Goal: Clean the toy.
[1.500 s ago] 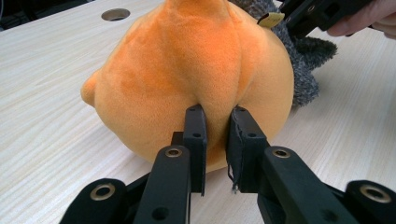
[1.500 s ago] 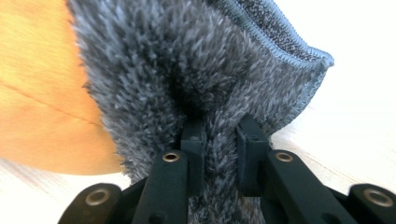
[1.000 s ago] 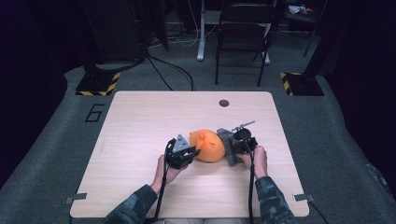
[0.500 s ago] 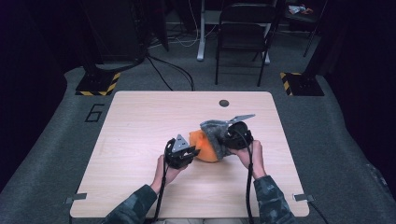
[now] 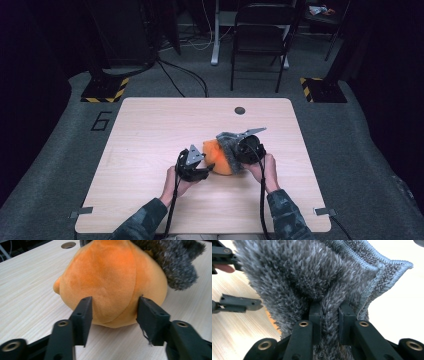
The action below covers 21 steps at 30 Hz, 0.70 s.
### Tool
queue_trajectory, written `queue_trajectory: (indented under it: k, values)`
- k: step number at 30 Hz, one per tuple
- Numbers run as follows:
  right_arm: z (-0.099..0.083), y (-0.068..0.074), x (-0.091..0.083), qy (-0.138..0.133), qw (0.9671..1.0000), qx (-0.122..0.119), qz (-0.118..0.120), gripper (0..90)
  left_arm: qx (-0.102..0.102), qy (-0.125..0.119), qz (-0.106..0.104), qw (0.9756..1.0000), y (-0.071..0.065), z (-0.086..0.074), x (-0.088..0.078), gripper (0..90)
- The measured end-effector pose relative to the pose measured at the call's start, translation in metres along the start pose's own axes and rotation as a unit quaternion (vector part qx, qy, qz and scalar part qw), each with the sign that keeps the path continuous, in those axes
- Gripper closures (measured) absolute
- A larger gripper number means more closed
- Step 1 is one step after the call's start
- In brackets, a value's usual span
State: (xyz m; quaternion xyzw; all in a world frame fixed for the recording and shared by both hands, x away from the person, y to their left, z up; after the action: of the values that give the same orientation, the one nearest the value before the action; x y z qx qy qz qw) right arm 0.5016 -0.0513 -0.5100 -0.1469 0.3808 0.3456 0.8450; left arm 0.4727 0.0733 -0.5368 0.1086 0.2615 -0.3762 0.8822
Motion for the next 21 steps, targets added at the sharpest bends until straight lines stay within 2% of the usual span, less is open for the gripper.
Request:
queue_trajectory:
  k: [4,6,7,9,12,17,18,19,21]
  values:
    - [0.001,0.002,0.002,0.000,1.0000,0.003,0.001,76.4,0.001,0.003,-0.004,1.0000,-0.001,-0.003,0.005,42.5]
    - [0.001,0.003,0.003,0.001,1.0000,0.004,0.005,75.2,0.003,0.002,-0.003,1.0000,-0.002,-0.004,0.007,46.0]
    - [-0.001,0.002,0.003,0.003,1.0000,-0.002,0.006,74.6,0.001,-0.002,-0.003,1.0000,-0.003,-0.004,0.007,48.7]
    - [-0.001,0.002,0.004,0.002,0.9999,0.001,0.010,72.7,0.005,-0.004,0.000,1.0000,-0.003,-0.006,0.008,55.5]
    - [-0.001,0.002,0.005,-0.002,1.0000,0.000,0.008,72.3,-0.002,-0.009,-0.002,1.0000,-0.002,-0.006,0.007,66.7]
    - [0.005,0.003,0.001,-0.022,0.9997,-0.003,-0.006,76.4,-0.010,-0.017,0.000,0.9998,-0.001,-0.003,0.003,77.2]
    - [0.007,0.005,-0.001,-0.023,0.9997,0.003,-0.006,76.9,-0.014,-0.019,-0.003,0.9997,0.000,-0.001,0.002,78.2]
    - [0.009,0.003,-0.004,-0.027,0.9996,-0.009,-0.009,77.3,-0.027,-0.022,-0.008,0.9994,0.000,0.000,0.001,79.0]
    - [0.016,0.004,-0.012,-0.039,0.9992,-0.002,-0.009,77.4,-0.042,-0.024,-0.016,0.9987,0.000,0.004,-0.002,79.6]
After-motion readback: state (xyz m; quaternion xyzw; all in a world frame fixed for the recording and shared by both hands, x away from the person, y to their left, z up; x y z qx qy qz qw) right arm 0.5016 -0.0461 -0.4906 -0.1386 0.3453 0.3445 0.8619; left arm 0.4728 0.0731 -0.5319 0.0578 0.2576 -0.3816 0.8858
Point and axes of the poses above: each handheld gripper's, and its own axes: x roughly forward along the jaws, z roughly out of its top, y roughly to its left, the point moved 10 cm from there along x, roughly forward along the jaws, and after that the axes turned 5 degrees about -x, right-handed, at the moved point
